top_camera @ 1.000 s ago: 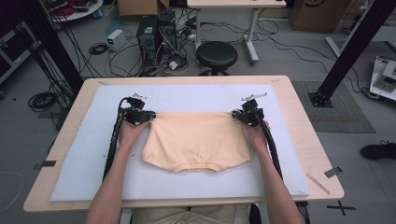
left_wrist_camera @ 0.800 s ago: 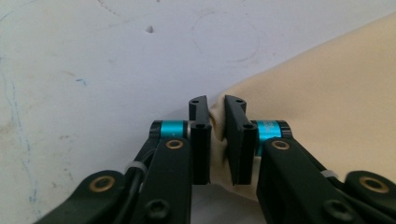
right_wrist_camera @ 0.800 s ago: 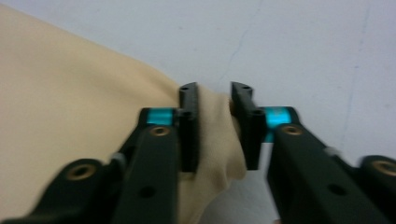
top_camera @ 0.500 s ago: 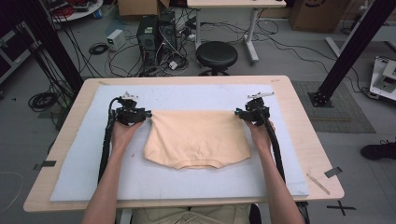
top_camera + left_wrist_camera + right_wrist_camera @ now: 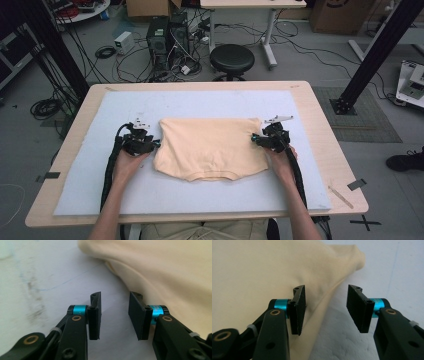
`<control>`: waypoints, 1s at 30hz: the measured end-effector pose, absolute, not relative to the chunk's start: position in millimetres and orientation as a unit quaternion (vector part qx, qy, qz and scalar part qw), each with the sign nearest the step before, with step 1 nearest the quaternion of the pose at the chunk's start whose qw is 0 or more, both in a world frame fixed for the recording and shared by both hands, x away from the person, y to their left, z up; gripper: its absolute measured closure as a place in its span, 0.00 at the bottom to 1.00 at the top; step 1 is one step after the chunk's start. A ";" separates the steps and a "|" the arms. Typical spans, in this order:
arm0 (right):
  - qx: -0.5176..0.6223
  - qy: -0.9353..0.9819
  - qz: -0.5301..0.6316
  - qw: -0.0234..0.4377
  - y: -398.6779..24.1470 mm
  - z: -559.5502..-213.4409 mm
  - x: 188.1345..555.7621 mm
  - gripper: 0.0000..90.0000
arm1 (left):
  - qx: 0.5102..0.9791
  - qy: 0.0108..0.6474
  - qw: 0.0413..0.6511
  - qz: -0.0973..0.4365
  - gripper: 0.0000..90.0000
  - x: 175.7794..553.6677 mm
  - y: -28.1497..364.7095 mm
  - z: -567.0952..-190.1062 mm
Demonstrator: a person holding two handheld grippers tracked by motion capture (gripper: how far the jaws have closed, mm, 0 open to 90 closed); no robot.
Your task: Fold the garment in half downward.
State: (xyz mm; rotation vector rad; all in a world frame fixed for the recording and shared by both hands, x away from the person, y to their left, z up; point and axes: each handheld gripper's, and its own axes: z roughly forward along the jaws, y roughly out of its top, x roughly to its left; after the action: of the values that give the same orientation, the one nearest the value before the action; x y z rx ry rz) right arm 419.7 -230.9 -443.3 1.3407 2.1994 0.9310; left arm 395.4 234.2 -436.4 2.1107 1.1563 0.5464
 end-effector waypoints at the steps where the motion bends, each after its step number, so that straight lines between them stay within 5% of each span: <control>1: 0.482 0.785 0.332 0.203 -231.1 -443.0 418.1 0.53 | 0.802 0.441 0.343 0.210 0.66 391.5 236.0 -433.9; 10: 0.467 0.769 0.384 0.207 -238.3 -429.2 394.6 0.28 | 0.751 0.437 0.457 0.190 0.47 344.1 255.0 -417.1; 18: 0.448 0.760 0.413 0.225 -242.3 -421.2 369.6 0.25 | 0.754 0.422 0.462 0.199 0.35 327.0 254.4 -409.2; 30: 0.461 0.743 0.429 0.229 -259.0 -417.5 358.9 0.25 | 0.742 0.439 0.465 0.201 0.35 318.4 267.4 -409.2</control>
State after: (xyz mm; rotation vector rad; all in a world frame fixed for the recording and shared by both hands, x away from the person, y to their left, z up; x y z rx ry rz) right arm 358.9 -259.0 -417.5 1.2694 2.0445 1.1797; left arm 318.4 267.4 -409.2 1.8214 1.0791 0.4943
